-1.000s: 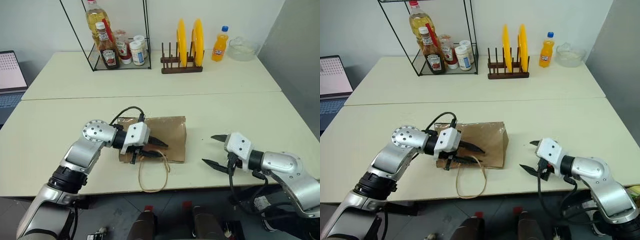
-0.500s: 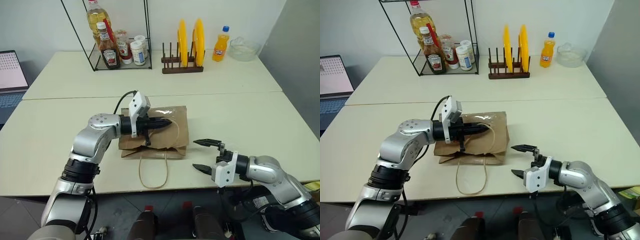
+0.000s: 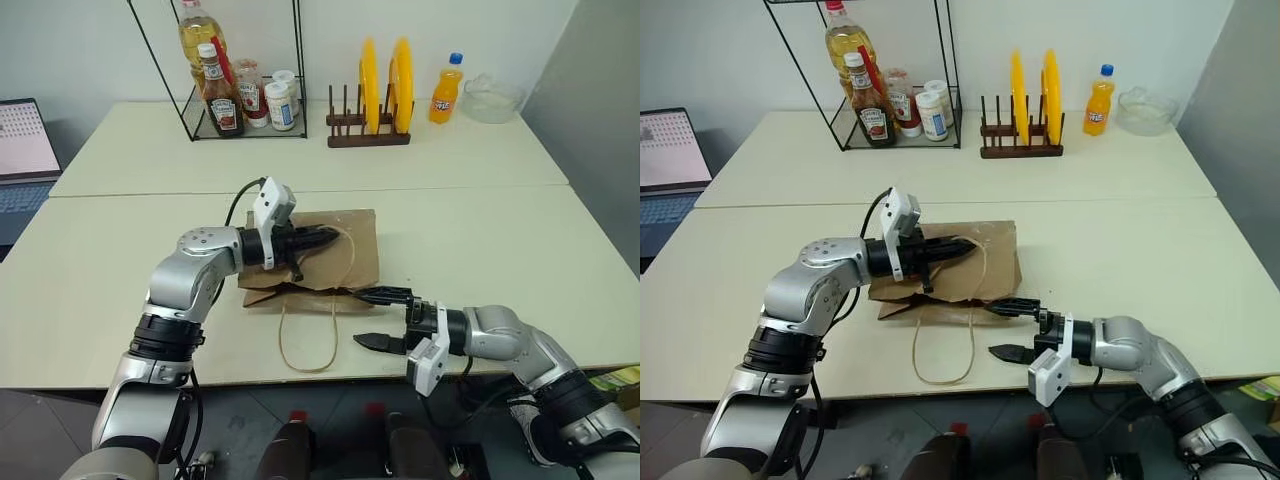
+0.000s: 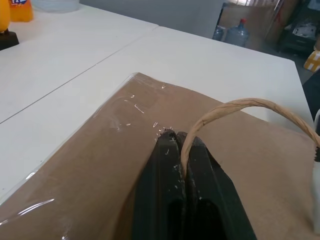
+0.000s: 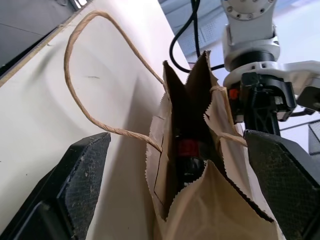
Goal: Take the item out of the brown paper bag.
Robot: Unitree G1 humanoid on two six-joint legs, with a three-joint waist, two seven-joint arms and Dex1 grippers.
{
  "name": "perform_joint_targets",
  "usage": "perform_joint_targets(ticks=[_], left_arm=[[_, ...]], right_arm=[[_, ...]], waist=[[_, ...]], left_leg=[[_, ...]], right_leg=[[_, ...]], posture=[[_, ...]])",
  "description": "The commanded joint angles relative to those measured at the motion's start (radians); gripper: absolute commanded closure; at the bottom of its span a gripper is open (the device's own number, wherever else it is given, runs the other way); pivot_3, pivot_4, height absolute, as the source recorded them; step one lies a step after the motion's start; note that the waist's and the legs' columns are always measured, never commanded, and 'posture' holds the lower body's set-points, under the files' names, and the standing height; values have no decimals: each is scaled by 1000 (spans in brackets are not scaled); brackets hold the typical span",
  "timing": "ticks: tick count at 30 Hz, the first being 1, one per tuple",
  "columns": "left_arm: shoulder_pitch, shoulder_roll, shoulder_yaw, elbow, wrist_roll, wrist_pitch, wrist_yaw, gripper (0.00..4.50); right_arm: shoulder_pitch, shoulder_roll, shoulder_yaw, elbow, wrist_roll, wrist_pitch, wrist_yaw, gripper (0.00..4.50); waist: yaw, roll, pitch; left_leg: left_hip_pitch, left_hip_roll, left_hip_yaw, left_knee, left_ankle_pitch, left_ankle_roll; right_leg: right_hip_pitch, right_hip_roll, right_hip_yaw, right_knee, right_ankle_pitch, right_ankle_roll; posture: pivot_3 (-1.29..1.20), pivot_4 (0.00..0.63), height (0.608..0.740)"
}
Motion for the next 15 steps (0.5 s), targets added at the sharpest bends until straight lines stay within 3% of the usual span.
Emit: perform_joint_targets(ticks=[1, 10, 15], left_arm=[[-25, 0, 31, -15, -14, -1, 10, 4491], [-21, 8, 28, -24, -17, 12, 8, 4491], [45, 47, -30, -81, 22, -25, -39, 4491]], right_arm=[[-14, 7, 12, -17, -1, -7, 4, 0], [-71, 22, 69, 71, -434, 12, -156, 0], [-125, 55, 140, 132, -560, 58, -224, 0]], waist=[[1, 0, 0], [4, -1, -1], [-9, -4, -8]], left_leg=[[0, 0, 0, 0, 0, 0], [1, 0, 0, 0, 0, 0], [5, 1, 0, -2, 1, -3]], right_leg=[[0, 0, 0, 0, 0, 0], [0, 0, 0, 0, 0, 0], [2, 3, 2, 1, 0, -1]], posture=[[0, 150, 740], [0, 150, 740], [0, 150, 740]])
